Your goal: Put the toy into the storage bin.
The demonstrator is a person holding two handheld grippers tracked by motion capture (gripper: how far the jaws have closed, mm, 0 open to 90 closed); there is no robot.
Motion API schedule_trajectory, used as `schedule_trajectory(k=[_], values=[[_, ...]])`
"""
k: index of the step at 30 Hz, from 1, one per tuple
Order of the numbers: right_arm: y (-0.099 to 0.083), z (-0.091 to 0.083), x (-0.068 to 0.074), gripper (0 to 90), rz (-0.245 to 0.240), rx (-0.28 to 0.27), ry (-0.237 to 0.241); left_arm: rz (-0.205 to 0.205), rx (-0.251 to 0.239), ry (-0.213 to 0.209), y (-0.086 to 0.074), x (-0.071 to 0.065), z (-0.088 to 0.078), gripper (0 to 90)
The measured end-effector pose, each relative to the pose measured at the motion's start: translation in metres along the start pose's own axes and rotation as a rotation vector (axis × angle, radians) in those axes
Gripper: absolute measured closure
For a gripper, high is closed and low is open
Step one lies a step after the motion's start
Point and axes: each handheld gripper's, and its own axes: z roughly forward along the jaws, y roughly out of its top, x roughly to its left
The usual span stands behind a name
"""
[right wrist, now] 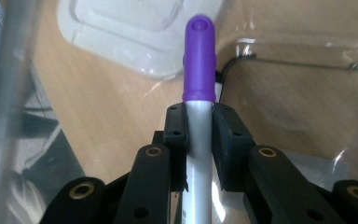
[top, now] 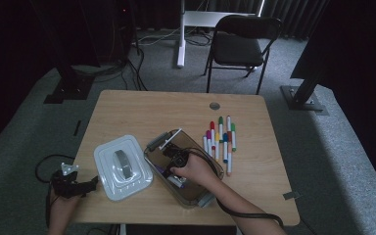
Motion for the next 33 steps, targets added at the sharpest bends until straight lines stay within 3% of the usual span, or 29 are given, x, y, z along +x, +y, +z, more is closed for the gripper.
schedule_trajectory(k=[19,27,33], values=[[-0.002,0.018,0.001,74.2,-0.014,0.114,0.003,0.0,0.0,0.0,0.0,0.0,0.0,0.5],[-0.005,0.018,-0.002,71.8,-0.009,0.121,0.009,0.0,0.0,0.0,0.0,0.0,0.0,0.5],[-0.009,0.007,-0.005,71.6,0.0,0.096,-0.007,0.0,0.0,0.0,0.0,0.0,0.0,0.5]])
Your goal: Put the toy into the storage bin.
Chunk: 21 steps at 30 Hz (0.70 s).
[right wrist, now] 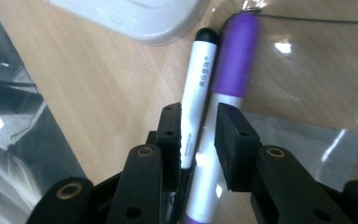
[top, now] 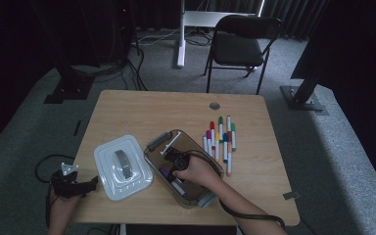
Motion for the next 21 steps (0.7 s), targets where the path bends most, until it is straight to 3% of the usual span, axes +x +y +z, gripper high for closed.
schedule_trajectory(k=[4,14,17,21], values=[[-0.004,-0.011,-0.003,71.8,0.004,-0.027,-0.001,0.0,0.0,0.0,0.0,0.0,0.0,0.5],[-0.022,-0.062,-0.016,71.1,0.016,-0.161,-0.006,0.0,-0.001,0.0,0.0,0.0,0.0,0.5],[-0.035,-0.095,-0.027,70.2,0.039,-0.256,0.002,0.001,-0.001,0.0,0.0,0.0,0.0,0.5],[-0.047,-0.118,-0.036,70.3,0.062,-0.318,0.0,0.0,-0.002,0.0,0.0,0.0,0.0,0.5]])
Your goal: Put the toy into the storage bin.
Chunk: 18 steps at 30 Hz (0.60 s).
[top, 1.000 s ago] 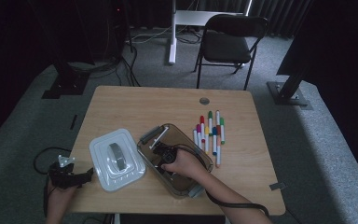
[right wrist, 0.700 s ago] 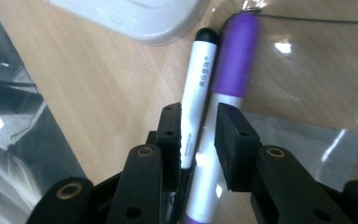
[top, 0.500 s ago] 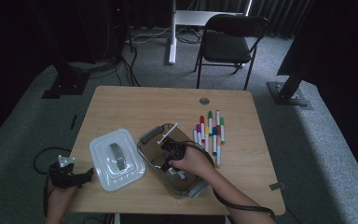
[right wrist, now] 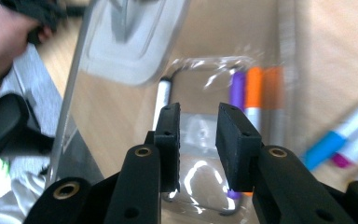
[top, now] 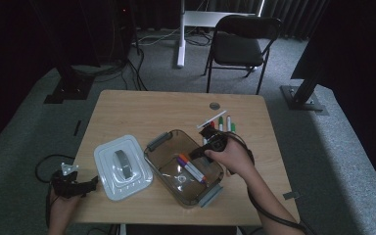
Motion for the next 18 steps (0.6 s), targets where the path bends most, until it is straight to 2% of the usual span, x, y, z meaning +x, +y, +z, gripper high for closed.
schedule_trajectory(k=[1,2,3,4,7,8,16,18], values=[[-0.003,-0.015,-0.007,69.6,0.017,-0.036,-0.006,0.001,0.001,0.0,0.0,0.0,0.0,0.5],[-0.005,-0.022,-0.011,69.6,0.026,-0.058,-0.008,0.001,0.001,0.0,0.0,0.0,0.0,0.5],[-0.005,-0.022,-0.011,69.6,0.026,-0.058,-0.008,-0.001,0.001,0.0,0.0,0.0,0.0,0.5],[-0.009,-0.033,-0.018,69.1,0.046,-0.083,-0.015,-0.003,-0.001,0.0,0.0,0.0,0.0,0.5],[-0.011,-0.037,-0.022,68.6,0.051,-0.092,-0.025,-0.002,0.001,0.0,0.0,0.0,0.0,0.5],[-0.016,-0.045,-0.031,67.5,0.073,-0.114,-0.033,-0.001,0.001,0.0,0.0,0.0,0.0,0.5],[-0.033,-0.051,-0.068,60.2,0.124,-0.151,-0.091,0.0,0.002,-0.001,0.0,0.0,0.0,0.5],[-0.037,-0.05,-0.076,58.7,0.132,-0.159,-0.12,0.0,0.002,-0.001,0.0,0.0,0.0,0.5]])
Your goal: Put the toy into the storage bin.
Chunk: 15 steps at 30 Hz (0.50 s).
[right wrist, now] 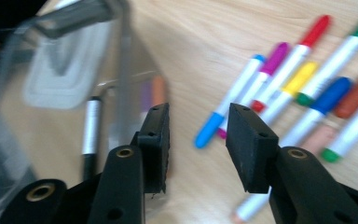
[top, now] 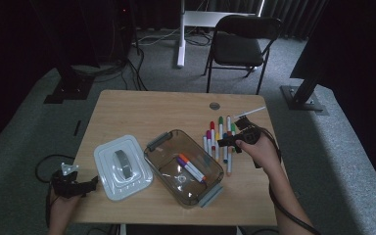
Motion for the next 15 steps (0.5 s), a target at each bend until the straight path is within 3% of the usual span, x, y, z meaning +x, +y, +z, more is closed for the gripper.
schedule_trajectory(k=[12,15], values=[[-0.014,0.018,-0.047,55.0,0.093,-0.026,-0.094,0.0,0.0,0.0,0.0,0.0,0.0,0.5],[-0.015,0.023,-0.061,55.9,0.126,-0.018,-0.146,0.0,0.0,0.0,0.0,0.0,0.0,0.5]])
